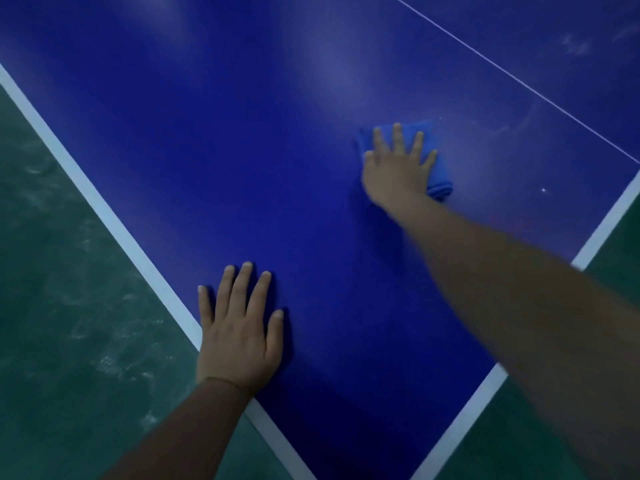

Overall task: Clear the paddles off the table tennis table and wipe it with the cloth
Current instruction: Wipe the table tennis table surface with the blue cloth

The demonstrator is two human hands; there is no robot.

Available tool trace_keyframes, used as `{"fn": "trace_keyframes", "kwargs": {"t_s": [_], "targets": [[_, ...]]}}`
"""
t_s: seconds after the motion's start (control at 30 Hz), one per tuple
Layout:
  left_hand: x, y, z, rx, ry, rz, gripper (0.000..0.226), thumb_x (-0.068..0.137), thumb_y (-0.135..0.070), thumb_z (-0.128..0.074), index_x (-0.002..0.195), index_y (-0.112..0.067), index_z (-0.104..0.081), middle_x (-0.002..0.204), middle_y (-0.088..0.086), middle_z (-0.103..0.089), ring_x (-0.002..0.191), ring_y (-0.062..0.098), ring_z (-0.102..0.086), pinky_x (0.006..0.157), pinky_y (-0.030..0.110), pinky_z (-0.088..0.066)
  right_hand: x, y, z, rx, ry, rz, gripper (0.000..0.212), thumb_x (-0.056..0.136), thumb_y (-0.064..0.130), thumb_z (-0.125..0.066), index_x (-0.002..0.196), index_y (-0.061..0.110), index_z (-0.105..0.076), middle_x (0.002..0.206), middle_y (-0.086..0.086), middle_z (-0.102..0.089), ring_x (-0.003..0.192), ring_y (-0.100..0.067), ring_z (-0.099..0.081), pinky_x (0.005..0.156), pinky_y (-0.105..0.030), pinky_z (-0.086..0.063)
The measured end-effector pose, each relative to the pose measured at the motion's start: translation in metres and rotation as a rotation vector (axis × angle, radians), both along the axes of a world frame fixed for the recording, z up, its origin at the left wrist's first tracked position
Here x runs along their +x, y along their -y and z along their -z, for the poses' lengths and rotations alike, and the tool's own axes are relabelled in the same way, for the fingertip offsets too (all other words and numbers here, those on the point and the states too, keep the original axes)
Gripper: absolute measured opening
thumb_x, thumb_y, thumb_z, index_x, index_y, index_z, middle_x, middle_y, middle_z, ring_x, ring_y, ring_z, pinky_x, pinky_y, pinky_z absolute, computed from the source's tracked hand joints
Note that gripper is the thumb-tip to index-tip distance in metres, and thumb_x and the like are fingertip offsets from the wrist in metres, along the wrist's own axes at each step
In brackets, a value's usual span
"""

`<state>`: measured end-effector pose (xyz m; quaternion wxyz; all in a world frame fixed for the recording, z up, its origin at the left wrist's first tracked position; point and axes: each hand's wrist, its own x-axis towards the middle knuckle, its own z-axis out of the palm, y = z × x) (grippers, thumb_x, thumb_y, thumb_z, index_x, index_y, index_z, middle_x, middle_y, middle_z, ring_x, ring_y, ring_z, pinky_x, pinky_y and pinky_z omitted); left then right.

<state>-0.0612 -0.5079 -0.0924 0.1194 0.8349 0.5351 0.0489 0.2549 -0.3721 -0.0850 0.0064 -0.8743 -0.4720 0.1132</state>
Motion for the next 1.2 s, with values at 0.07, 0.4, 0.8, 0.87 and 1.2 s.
{"fn": "trace_keyframes", "kwargs": {"t_s": [0.07,0.4,0.8,0.87,1.2], "targets": [[0.000,-0.001,-0.001,-0.003,-0.014,-0.009,0.061,0.098,-0.043,-0.029,0.148,-0.013,-0.047,0.159,0.010,-0.035,0.151,0.031,-0.022,0.121,0.061,-0.008,-0.064,0.012,0.002,0.057,0.010,-0.217,0.058,0.102,0.047,-0.019,0.159,0.036,-0.013,0.169,0.001,-0.006,0.154,-0.039,0.001,0.118,-0.066,0.002],[-0.003,-0.003,0.002,-0.002,-0.009,-0.010,0.061,0.098,-0.041,-0.027,0.149,-0.014,-0.044,0.160,0.010,-0.032,0.152,0.030,-0.018,0.121,0.060,-0.006,0.045,0.132,0.008,0.024,0.146,-0.048,0.056,0.104,0.044,-0.031,0.159,0.034,-0.021,0.167,-0.001,-0.017,0.153,-0.038,-0.011,0.118,-0.067,-0.011],[-0.001,-0.003,-0.002,-0.041,0.010,-0.026,0.063,0.097,-0.042,-0.025,0.150,-0.013,-0.042,0.161,0.011,-0.029,0.153,0.030,-0.014,0.122,0.059,-0.002,-0.060,0.219,0.012,0.045,0.083,-0.521,0.056,0.101,0.045,-0.027,0.156,0.033,-0.028,0.166,-0.001,-0.023,0.152,-0.040,-0.016,0.119,-0.064,-0.011],[0.000,-0.002,-0.003,-0.048,0.011,-0.030,0.064,0.097,-0.043,-0.025,0.150,-0.013,-0.042,0.161,0.011,-0.029,0.153,0.031,-0.014,0.122,0.059,-0.001,0.001,0.232,0.009,-0.001,0.145,-0.366,0.060,0.100,0.047,-0.023,0.157,0.030,-0.027,0.166,-0.004,-0.023,0.151,-0.041,-0.017,0.118,-0.066,-0.016],[0.002,-0.001,-0.004,-0.065,0.002,-0.033,0.064,0.096,-0.042,-0.026,0.152,-0.013,-0.039,0.163,0.012,-0.025,0.153,0.030,-0.010,0.122,0.058,0.001,-0.050,0.244,0.013,0.031,0.101,-0.241,0.058,0.103,0.048,-0.019,0.158,0.032,-0.020,0.168,-0.003,-0.014,0.153,-0.039,-0.008,0.120,-0.065,-0.007]]}}
